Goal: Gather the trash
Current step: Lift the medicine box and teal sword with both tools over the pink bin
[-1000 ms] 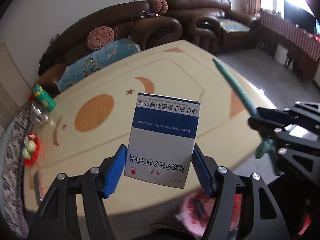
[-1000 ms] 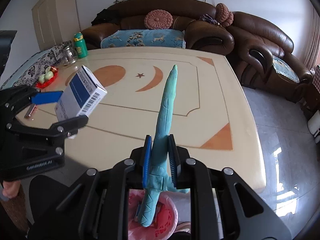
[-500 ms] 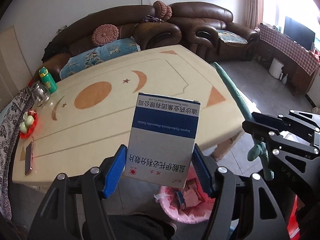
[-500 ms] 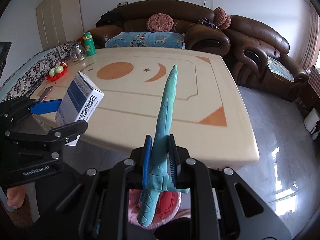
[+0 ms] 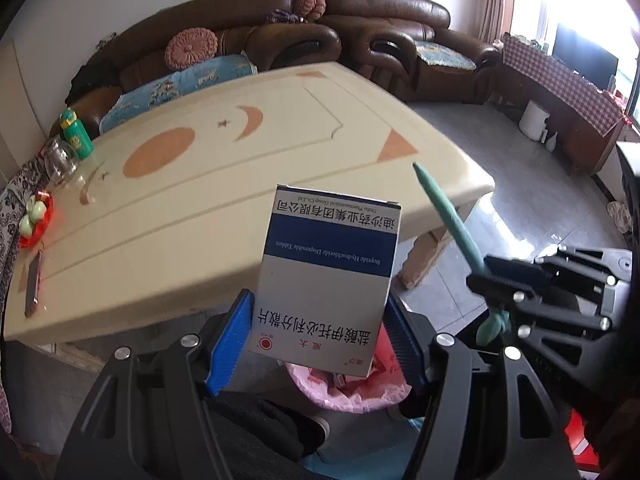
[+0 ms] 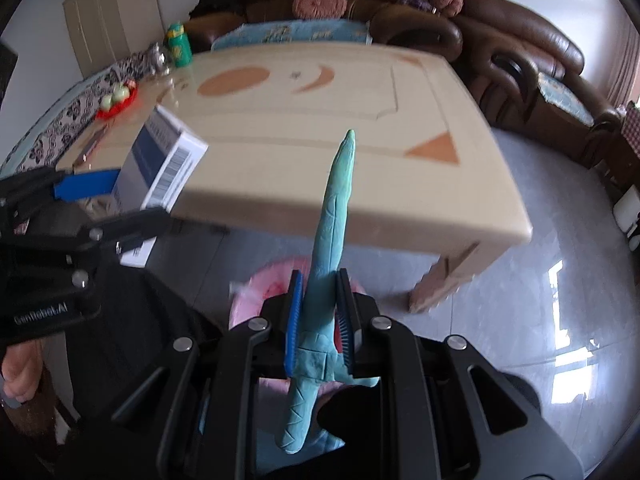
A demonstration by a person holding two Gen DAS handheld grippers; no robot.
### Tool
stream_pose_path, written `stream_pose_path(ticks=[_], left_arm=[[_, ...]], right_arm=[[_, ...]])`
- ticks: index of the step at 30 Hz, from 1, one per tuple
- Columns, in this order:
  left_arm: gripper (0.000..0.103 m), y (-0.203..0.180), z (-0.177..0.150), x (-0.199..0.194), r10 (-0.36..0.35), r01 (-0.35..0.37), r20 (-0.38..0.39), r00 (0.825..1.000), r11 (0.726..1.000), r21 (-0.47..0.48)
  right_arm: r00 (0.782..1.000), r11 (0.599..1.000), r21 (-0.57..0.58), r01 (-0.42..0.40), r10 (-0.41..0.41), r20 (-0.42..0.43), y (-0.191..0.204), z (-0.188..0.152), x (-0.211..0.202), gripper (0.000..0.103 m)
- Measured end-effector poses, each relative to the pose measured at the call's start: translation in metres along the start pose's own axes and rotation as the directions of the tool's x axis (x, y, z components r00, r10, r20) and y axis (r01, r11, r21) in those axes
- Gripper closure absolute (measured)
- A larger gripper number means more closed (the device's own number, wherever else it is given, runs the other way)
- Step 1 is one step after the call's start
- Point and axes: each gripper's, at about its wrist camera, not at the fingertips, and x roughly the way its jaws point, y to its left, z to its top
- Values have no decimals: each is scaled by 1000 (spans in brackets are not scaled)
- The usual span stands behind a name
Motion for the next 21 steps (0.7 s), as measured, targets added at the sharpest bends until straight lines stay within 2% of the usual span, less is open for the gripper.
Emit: stream_pose_path(ticks=[3, 9, 15, 21], left_arm=[[39, -4, -12, 15, 14, -13, -30, 999, 1000, 11], [39, -6, -33, 46, -23, 23, -99, 995, 1000, -4], [39, -5, -51, 88, -48, 45, -177, 983, 999, -23], [39, -4, -64, 128, -65, 56, -259, 964, 998, -43]], right_arm=[[999, 1000, 2, -15, 15, -41, 4, -11, 12, 85], [993, 999, 13, -38, 40, -108, 8, -23, 39, 85], [981, 997, 35, -66, 71, -180, 8, -33, 74, 85], [961, 995, 56, -82, 94, -260, 8, -42, 111, 85]])
